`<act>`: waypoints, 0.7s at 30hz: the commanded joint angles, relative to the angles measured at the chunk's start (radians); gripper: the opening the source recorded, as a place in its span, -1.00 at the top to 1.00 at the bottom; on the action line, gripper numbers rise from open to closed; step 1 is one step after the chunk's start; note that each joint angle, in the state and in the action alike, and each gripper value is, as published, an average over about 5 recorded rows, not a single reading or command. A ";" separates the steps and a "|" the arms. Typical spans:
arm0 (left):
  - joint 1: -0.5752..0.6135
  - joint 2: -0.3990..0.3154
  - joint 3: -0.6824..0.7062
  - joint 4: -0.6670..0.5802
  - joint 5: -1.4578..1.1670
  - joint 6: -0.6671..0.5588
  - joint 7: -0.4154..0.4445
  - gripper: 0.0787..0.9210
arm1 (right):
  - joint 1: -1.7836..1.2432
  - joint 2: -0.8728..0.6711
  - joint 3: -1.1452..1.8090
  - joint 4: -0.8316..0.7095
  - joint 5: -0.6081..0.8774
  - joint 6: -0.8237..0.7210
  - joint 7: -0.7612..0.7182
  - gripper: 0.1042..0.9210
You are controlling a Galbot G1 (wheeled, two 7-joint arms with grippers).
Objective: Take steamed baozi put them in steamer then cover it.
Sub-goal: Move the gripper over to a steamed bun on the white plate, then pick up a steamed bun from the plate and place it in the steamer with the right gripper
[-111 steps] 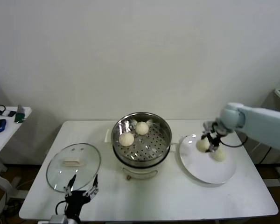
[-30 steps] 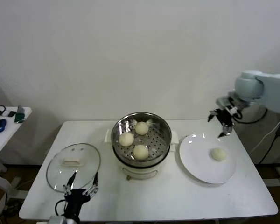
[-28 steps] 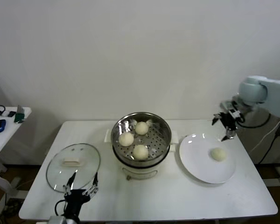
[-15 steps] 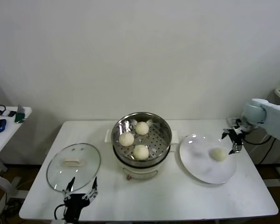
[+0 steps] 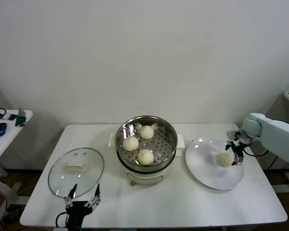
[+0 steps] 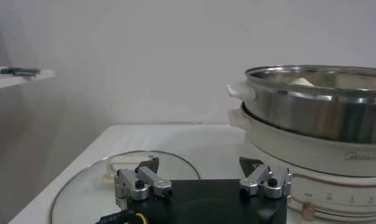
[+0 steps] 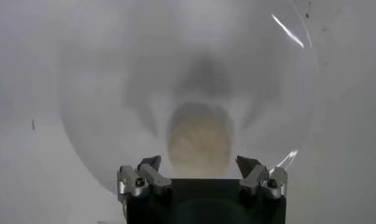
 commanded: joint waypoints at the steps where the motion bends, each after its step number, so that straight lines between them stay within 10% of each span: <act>1: 0.000 0.001 0.000 -0.002 0.001 0.000 -0.001 -0.77 | -0.067 0.039 0.068 -0.059 -0.022 0.003 0.004 -0.63; 21: -0.011 0.006 0.006 -0.019 -0.005 0.007 -0.002 -0.77 | 0.717 0.023 -0.476 0.337 0.397 -0.106 -0.038 -0.34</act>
